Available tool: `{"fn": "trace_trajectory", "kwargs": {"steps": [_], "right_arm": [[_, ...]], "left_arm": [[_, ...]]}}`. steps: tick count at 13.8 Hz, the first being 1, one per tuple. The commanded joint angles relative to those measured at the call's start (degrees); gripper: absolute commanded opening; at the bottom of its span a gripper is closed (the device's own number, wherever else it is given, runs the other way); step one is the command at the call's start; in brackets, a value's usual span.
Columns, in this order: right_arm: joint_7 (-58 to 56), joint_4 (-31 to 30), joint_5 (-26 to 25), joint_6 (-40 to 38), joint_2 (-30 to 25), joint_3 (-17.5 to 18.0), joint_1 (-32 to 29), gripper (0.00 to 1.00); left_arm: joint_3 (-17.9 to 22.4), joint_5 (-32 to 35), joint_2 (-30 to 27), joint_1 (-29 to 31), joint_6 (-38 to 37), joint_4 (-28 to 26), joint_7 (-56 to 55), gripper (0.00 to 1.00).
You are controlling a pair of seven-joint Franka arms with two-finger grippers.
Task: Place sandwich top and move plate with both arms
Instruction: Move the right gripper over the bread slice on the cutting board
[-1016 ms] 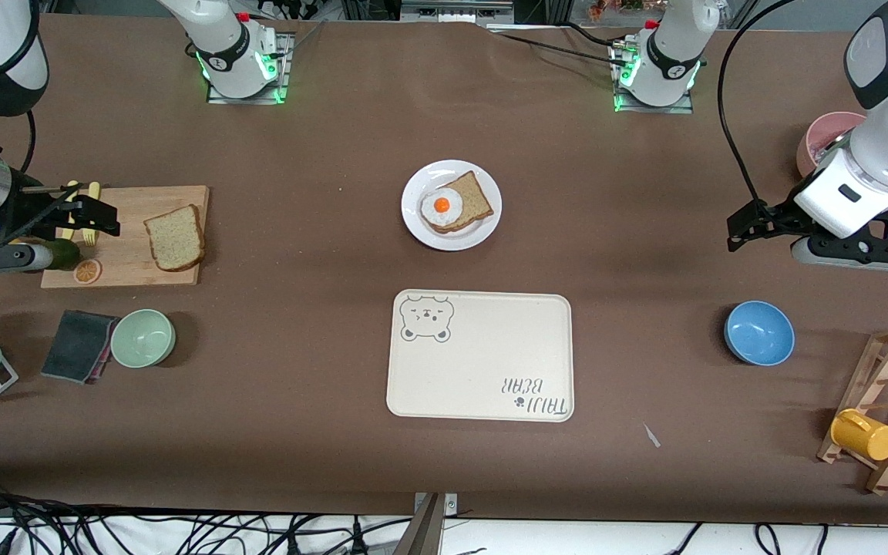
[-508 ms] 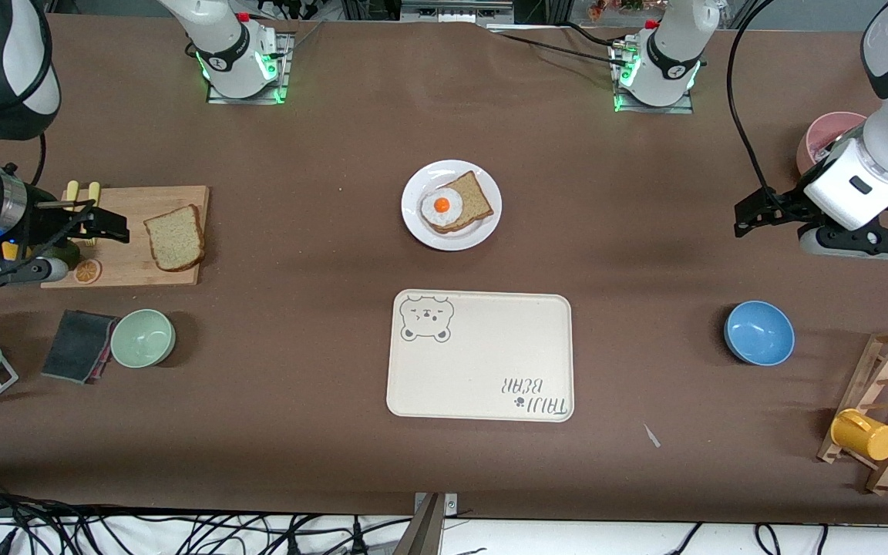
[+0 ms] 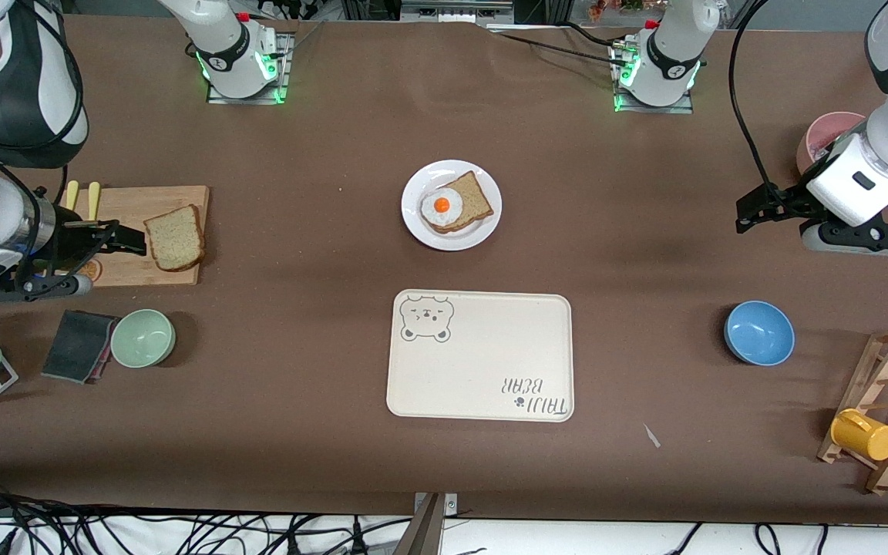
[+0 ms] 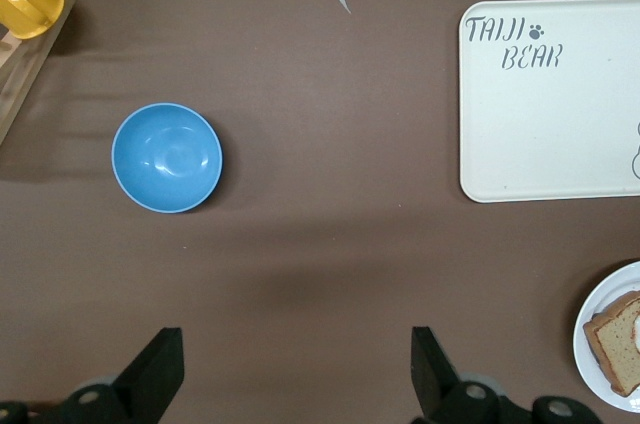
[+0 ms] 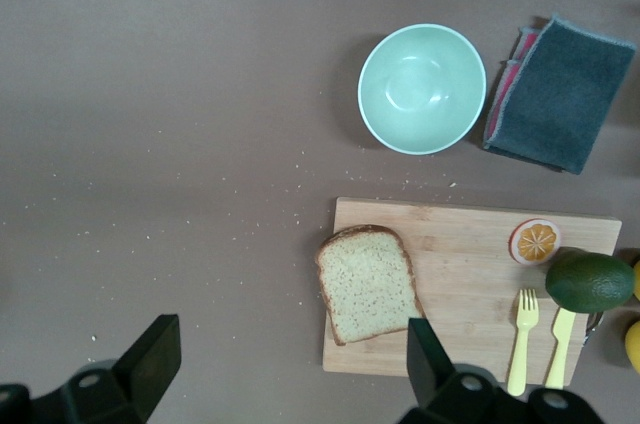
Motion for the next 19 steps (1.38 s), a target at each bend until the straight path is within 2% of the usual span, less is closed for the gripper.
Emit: {"fn": "trace_trajectory", "kwargs": {"steps": [1, 10, 15, 19], "right_arm": [[-7.0, -0.3, 0.5, 0.3, -0.2, 0.7, 0.1, 1.00], [-43.4, -0.1, 1.8, -0.6, 0.8, 1.4, -0.6, 1.00], [-52.6, 0.0, 1.6, -0.1, 2.2, 1.0, -0.7, 1.00], [-62.5, 0.6, 1.5, 0.5, 5.9, 0.9, -2.3, 1.00]], "left_arm": [[-0.3, 1.1, -0.1, 0.4, -1.3, 1.2, 0.4, 1.00], [-0.3, 1.1, -0.1, 0.4, -1.3, 1.2, 0.4, 1.00], [-0.3, 1.1, -0.1, 0.4, -1.3, 1.2, 0.4, 1.00], [-0.3, 1.1, -0.1, 0.4, -1.3, 1.2, 0.4, 1.00]]}}
